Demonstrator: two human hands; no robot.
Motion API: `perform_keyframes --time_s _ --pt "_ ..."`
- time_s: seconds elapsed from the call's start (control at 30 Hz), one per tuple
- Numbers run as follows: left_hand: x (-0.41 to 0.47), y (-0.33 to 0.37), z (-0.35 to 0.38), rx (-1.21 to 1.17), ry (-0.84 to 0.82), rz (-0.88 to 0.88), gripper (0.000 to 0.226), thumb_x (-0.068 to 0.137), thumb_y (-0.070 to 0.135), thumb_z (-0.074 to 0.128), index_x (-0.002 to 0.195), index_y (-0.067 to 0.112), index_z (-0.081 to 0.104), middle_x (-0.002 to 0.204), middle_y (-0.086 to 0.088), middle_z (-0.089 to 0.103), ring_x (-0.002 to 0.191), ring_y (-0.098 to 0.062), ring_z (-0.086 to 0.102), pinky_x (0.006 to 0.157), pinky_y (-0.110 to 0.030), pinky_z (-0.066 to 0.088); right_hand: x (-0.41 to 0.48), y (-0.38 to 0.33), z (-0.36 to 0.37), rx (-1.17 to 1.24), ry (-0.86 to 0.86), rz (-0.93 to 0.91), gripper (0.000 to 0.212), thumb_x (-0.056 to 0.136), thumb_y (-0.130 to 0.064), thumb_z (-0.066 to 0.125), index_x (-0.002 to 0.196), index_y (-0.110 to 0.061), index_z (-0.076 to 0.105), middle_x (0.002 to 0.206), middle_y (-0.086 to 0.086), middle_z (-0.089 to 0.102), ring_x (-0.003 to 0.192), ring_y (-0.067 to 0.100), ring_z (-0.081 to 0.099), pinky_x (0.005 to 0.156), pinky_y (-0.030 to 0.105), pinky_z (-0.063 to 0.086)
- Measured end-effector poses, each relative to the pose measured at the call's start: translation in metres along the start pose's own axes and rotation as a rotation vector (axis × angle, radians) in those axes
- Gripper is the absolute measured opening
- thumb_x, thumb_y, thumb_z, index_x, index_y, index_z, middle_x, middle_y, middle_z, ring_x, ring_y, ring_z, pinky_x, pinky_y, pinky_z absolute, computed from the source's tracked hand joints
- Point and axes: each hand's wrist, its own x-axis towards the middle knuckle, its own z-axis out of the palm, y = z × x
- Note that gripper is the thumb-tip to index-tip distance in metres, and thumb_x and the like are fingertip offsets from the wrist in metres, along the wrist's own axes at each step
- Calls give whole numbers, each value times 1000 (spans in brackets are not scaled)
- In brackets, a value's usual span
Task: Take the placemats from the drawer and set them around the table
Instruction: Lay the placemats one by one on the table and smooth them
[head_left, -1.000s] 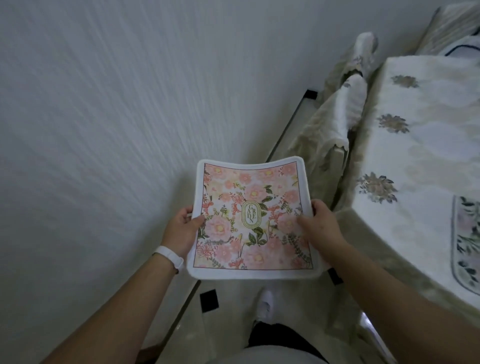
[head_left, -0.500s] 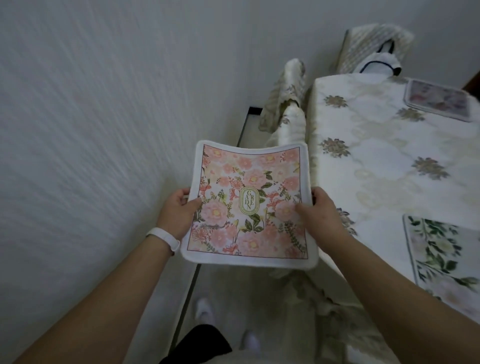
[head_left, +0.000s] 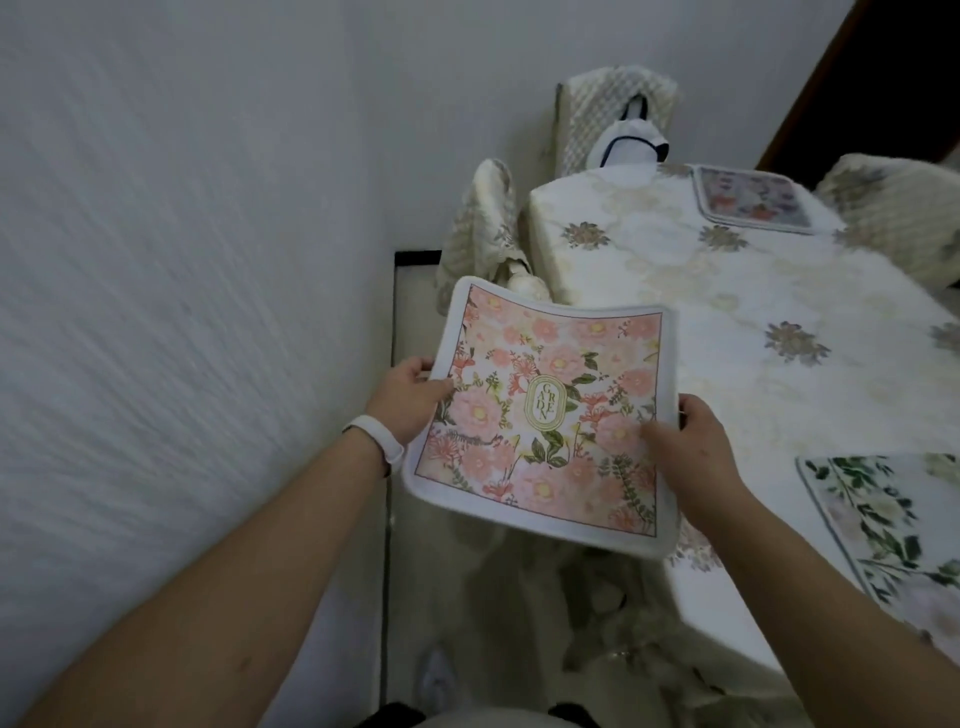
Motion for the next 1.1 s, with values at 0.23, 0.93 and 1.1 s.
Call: perform_keyframes --time_s 0.23,0.93,1.1 --pt "71 24 33 -2 -216 -49 8 90 10 64 90 18 62 74 0 74 64 -22 71 63 -38 57 10 17 -11 114 184 115 22 88 -13 60 108 -21 55 96 0 65 84 21 66 58 30 50" --pt "232 99 185 380 -405 105 7 89 17 66 95 20 65 87 1 72 63 -10 70 52 -22 53 153 65 -41 293 380 303 20 88 -14 58 103 -25 52 96 0 61 82 19 62 60 31 48" --pt "265 100 213 409 -474 101 9 89 15 65 90 24 65 79 4 75 70 -20 72 64 -34 57 172 71 -46 313 421 338 20 89 -14 59 107 -23 53 95 -1 60 81 17 60 57 28 44"
